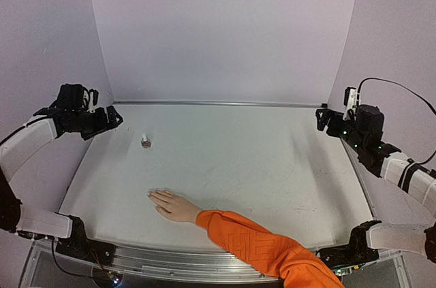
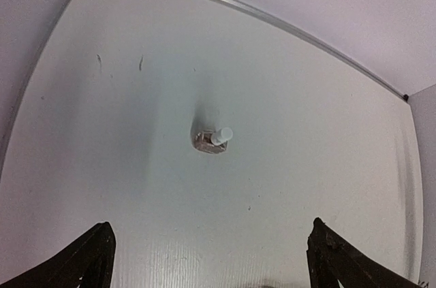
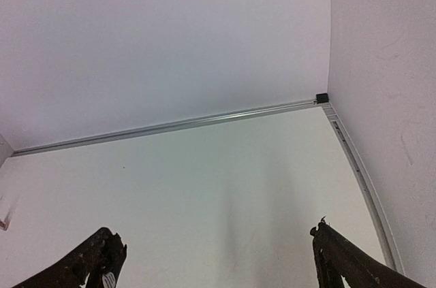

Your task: Paint the nails

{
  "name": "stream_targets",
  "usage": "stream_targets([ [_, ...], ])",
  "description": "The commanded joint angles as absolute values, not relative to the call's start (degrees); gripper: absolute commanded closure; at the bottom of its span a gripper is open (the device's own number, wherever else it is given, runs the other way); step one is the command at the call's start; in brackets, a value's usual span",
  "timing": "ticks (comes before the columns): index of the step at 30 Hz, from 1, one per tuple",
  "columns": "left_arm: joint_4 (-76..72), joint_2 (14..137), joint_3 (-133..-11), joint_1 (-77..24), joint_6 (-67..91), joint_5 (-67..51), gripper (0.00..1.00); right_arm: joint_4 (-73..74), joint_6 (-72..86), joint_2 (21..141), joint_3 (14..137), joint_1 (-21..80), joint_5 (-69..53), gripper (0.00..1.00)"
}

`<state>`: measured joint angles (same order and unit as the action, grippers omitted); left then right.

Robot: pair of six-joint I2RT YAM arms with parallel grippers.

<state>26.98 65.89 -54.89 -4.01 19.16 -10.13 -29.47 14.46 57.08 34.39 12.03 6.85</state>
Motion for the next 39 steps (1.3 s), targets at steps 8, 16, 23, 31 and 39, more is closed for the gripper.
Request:
stream_targets([
  [8, 34.3, 89.5, -71.2, -12.9, 17.6, -10.1, 0.06, -42.7, 11.3, 61.1, 33.1, 11.0, -10.6, 0.02],
  [16, 43.1, 105.5, -87.6, -16.5, 14.0, -0.6, 0.17, -45.1, 9.6, 60.9, 32.4, 10.9, -13.7, 0.02],
  [23, 47.5, 113.9, -95.4, -17.1, 12.4, 3.5, 0.32, -46.2, 9.0, 60.9, 32.4, 10.8, -14.1, 0.02],
  [31, 49.2, 119.0, -99.7, -17.7, 12.0, 3.7, 0.49, -46.4, 9.0, 60.8, 32.4, 10.8, -14.3, 0.02],
  [39, 50.2, 121.9, -101.4, -18.3, 11.7, 5.0, 0.54, -46.4, 9.1, 61.2, 32.4, 10.8, -14.5, 0.02],
])
